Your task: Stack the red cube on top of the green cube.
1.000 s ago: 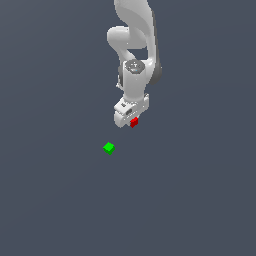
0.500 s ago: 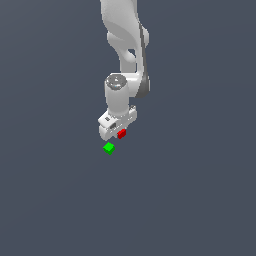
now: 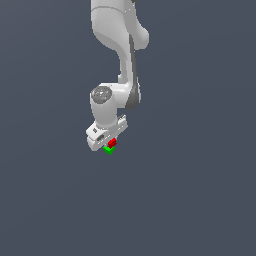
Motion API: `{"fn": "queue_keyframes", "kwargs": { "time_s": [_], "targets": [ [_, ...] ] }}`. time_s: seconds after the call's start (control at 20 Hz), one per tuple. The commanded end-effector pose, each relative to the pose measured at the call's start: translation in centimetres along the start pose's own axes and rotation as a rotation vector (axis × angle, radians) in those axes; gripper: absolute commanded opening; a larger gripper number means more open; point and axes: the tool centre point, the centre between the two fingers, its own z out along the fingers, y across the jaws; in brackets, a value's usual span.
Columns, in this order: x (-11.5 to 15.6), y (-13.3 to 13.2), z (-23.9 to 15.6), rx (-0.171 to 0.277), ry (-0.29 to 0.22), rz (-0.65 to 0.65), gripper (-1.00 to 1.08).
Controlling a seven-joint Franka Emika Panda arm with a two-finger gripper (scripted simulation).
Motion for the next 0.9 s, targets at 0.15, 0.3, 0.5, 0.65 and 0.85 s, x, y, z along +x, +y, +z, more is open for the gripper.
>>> {"fn": "queue_keyframes", "kwargs": {
  "time_s": [0.15,0.3,0.5,0.65,0.85],
  "targets": [
    [0.13,1.50,0.36,0.000,0.001,-0.001,-1.00],
    [0.19,1.73,0.40,0.000,0.001,-0.001,-1.00],
    [0.20,1.74,0.40,0.000,0.001,-0.001,1.00],
    [0.20,1.74,0.40,0.000,0.001,-0.001,1.00],
    [0.20,1.74,0.40,0.000,0.001,-0.001,1.00]
  ]
}}
